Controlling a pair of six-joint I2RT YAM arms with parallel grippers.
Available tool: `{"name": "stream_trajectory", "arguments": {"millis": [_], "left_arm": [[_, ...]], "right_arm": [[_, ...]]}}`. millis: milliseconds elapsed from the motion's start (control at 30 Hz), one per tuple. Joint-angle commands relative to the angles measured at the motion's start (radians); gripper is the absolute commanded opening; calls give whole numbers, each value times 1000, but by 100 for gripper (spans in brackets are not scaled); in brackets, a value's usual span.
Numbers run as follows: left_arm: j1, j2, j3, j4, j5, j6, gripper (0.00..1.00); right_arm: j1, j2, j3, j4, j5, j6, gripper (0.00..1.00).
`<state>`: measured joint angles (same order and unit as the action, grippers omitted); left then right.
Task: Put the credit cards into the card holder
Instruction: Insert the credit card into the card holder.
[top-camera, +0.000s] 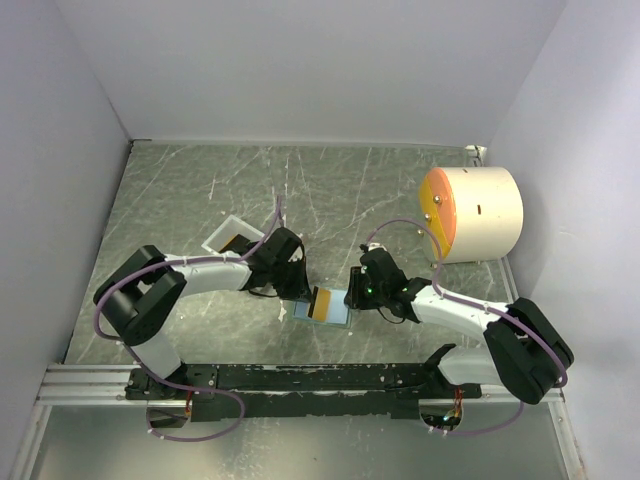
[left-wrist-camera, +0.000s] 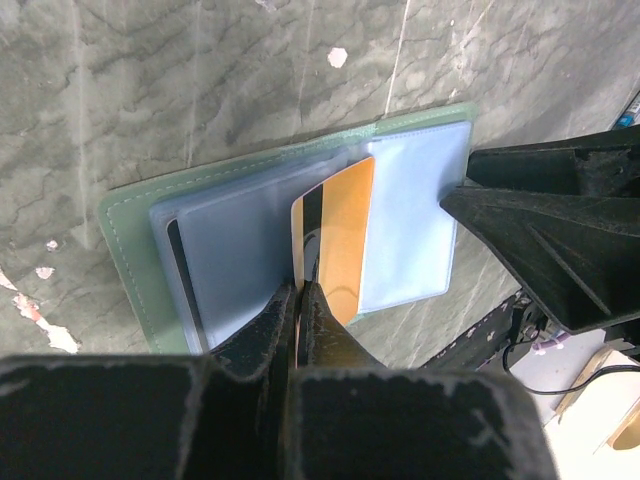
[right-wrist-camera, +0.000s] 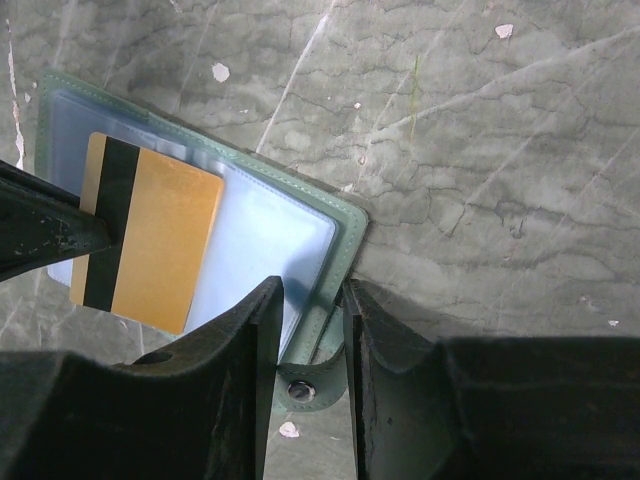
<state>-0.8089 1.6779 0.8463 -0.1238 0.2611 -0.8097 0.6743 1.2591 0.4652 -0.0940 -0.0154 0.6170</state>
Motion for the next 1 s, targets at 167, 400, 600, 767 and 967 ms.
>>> {"name": "stream_trajectory", "arguments": {"millis": [167,400,600,767,967], "left_arm": [[-10,31,1,-15,-48,-8,7],[-10,50,21,-10,-40,-15,7],[-9,47,27,-5,-27,-33,7],[-9,41,20,9,-20,-52,7],[-9,34,-5,38,-34,-81,7]], "right_arm": [[-3,-6,-14,24,-9,12,31],[-1,-6,-24,33,-12,17,31],[-2,-7,-25,33,-12,18,31],[-3,-14,-20,32,-10,24,31],[-2,-10,-23,40,-15,29,31]]}}
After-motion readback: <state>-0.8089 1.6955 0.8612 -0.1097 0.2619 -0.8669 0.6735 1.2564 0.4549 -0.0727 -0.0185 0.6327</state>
